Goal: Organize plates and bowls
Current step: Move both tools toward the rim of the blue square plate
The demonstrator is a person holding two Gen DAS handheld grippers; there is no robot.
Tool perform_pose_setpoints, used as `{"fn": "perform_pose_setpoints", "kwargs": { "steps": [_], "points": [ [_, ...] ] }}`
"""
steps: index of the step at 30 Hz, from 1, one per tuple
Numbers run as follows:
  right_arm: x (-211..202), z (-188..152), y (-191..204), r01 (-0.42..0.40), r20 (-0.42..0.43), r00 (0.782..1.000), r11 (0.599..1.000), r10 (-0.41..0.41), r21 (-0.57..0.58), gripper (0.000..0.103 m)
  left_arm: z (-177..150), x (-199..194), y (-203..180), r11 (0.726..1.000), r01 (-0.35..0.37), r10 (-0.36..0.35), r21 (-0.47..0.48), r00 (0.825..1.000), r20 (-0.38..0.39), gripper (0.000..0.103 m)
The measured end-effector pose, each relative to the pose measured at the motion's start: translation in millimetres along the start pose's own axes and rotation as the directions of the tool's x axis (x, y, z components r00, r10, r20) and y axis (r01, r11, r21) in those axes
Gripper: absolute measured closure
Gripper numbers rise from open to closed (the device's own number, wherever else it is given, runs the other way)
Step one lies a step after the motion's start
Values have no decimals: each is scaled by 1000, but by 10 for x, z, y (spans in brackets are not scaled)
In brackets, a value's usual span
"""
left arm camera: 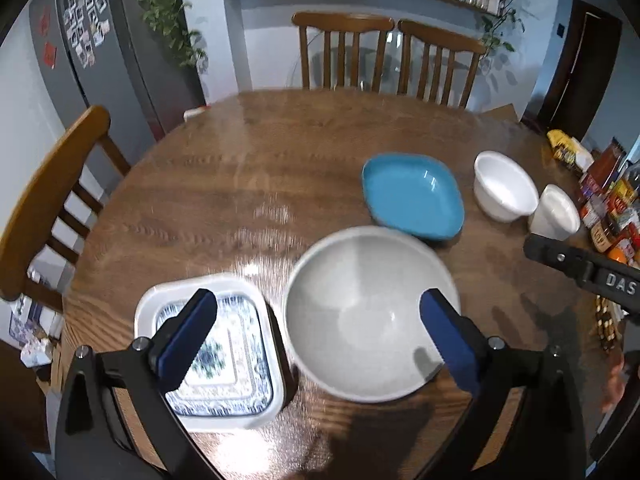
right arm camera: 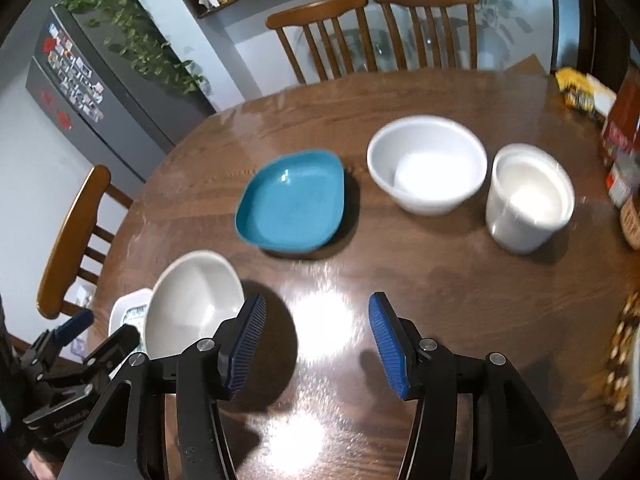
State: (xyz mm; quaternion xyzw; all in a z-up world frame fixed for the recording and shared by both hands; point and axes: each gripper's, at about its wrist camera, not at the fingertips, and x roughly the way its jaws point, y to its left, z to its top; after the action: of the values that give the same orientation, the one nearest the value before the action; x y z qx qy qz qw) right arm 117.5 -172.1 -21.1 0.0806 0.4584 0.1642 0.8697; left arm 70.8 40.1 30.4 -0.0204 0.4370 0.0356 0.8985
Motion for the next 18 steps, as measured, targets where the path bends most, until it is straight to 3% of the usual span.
{"fn": "perform_pose_setpoints", "kwargs": {
  "steps": [5,9,14,18],
  "points": [
    [-117,284,121,1,47,999,999,1,-42,48,349,-267,-18,1000,29,-29,-1,996,81,1],
    [50,351,123,-4,18,1000,1000,4,-26,48,402,-317,37,999,41,-38,-26,993,116,1],
    [524,239,-5,-7,-82,997,999,10,41,48,267,-44,61,998,53,-51,-43,998,47,1],
    [830,239,-93,9,-88,996,997,-3,71,49,192,163,57,997,58,-58,-56,998,-1,1]
  ]
}}
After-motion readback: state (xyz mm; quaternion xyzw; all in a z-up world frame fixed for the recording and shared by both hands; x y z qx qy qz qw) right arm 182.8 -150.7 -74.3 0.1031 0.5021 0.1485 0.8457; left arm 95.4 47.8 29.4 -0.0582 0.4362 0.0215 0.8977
